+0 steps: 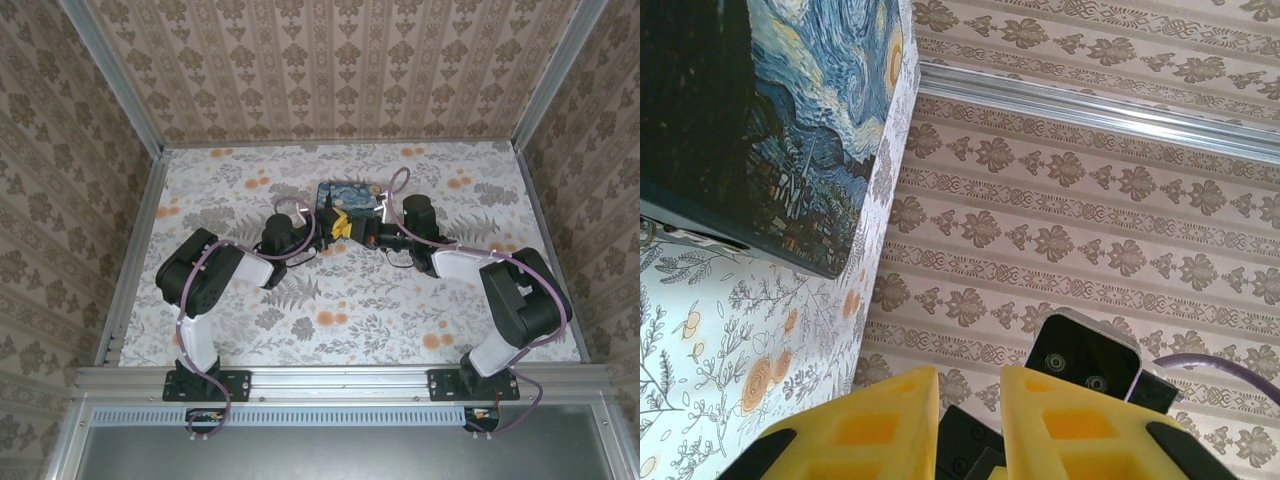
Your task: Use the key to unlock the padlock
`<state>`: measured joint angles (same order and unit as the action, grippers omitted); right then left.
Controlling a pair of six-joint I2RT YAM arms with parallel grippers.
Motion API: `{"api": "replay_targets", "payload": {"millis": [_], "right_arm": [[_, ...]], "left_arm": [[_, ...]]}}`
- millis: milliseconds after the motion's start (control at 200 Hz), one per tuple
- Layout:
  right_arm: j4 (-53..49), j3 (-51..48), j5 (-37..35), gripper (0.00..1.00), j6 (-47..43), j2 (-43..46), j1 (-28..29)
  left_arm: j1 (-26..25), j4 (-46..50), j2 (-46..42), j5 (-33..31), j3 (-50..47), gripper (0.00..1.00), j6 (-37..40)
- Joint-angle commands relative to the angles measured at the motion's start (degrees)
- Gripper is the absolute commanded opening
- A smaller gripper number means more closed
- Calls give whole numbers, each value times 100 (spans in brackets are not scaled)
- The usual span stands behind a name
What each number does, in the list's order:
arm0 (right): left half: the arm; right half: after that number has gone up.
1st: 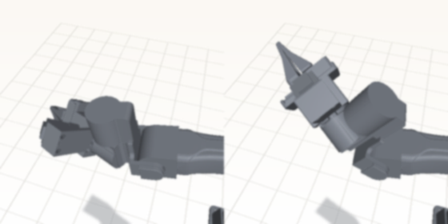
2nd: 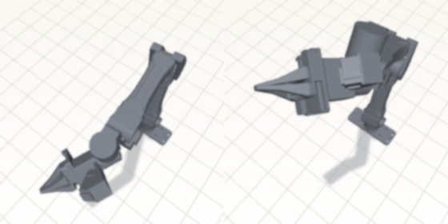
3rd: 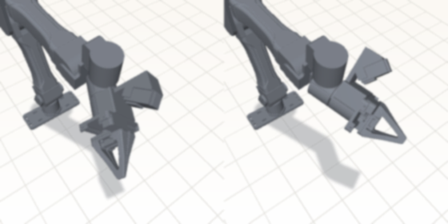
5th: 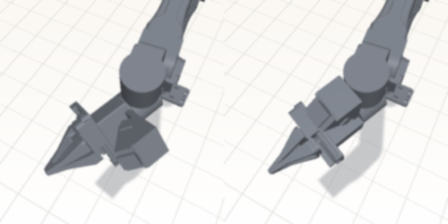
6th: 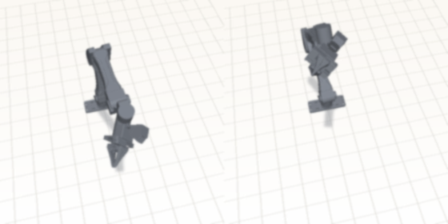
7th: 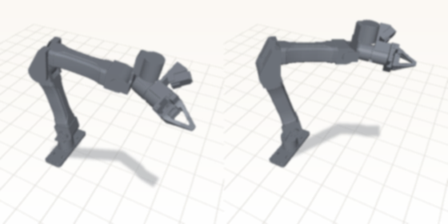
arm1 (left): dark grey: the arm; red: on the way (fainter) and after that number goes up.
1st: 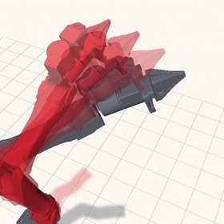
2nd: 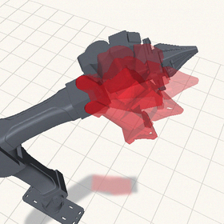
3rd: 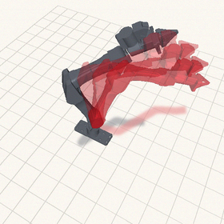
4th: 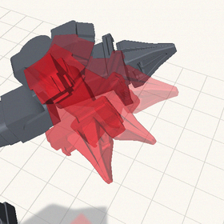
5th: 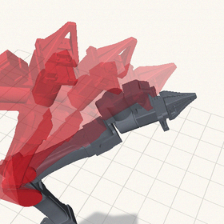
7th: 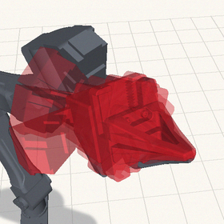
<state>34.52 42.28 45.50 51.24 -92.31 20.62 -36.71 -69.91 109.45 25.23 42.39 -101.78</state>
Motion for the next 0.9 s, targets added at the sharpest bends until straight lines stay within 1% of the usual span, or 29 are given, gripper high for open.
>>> {"api": "replay_targets", "payload": {"millis": [0, 95, 265, 470, 680, 810, 895], "right_arm": [[190, -73, 78, 0, 33, 64, -14], [208, -63, 82, 0, 41, 40, -13], [193, -62, 79, 0, 35, 47, -14], [178, -110, 47, 0, 13, 81, -14], [160, -98, 38, 0, 14, 90, -14], [116, -89, 26, 0, 26, 108, -14], [49, -121, -38, 23, -24, 156, -30]], "left_arm": [[6, -260, -19, -16, -64, 23, 158], [6, -262, -20, -26, -64, 20, 158], [6, -251, -40, -38, -60, 18, 172], [15, -243, -51, -65, -90, 10, 214], [15, -214, -90, -71, -101, 0, 277], [31, -175, -123, -48, -100, 0, 387], [54, -79, -191, -12, -100, 0, 541]]}}
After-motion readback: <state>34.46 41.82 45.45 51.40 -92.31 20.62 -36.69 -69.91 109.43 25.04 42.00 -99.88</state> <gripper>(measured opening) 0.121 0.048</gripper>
